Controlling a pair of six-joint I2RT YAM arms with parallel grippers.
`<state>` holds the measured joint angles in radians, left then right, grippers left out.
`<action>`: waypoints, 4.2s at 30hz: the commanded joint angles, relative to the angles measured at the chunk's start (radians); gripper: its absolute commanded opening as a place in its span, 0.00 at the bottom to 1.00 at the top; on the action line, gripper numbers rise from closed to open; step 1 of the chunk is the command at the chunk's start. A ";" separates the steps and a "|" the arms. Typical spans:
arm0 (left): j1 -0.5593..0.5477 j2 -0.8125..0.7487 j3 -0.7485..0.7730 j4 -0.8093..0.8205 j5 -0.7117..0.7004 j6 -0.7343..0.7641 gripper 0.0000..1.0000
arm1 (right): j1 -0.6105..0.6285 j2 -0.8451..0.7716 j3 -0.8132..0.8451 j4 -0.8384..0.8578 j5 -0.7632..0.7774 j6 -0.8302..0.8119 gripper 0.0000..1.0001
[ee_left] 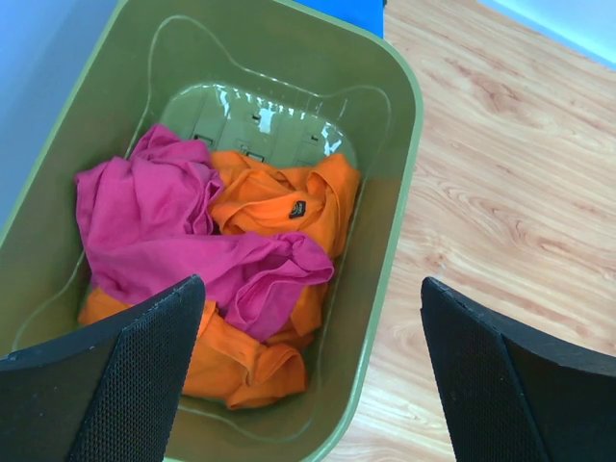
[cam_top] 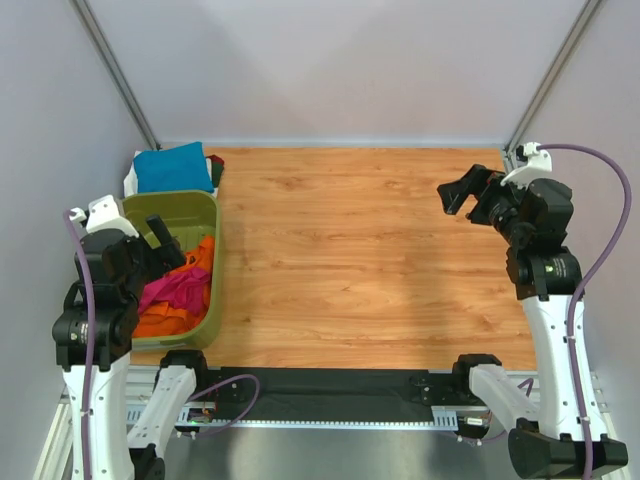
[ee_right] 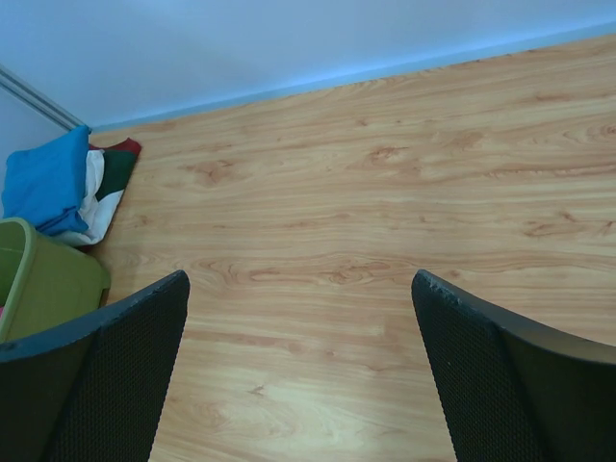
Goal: Fold and stack the t-shirts
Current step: Grab the tshirt from the pile, then move the tshirt to the center of the board
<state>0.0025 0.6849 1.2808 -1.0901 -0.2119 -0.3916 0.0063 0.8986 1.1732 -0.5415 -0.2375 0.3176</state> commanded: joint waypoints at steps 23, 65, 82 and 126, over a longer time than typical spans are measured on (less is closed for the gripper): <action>0.060 -0.071 -0.317 -0.068 -0.223 -0.593 0.80 | 0.003 -0.079 -0.176 0.095 -0.019 0.066 1.00; 0.032 0.431 0.434 0.281 0.214 -0.026 0.00 | 0.003 0.065 0.017 -0.021 0.308 0.196 1.00; -0.757 0.829 0.531 0.543 0.077 -0.019 0.00 | 0.003 -0.017 0.054 -0.271 0.490 0.167 1.00; -0.754 0.499 -0.210 0.451 -0.078 -0.247 0.86 | 0.762 0.427 -0.277 0.242 0.435 -0.083 0.79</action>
<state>-0.7555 1.2163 0.9993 -0.6071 -0.2089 -0.6827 0.7547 1.2896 0.9146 -0.4023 0.0921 0.2687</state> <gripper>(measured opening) 0.853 0.795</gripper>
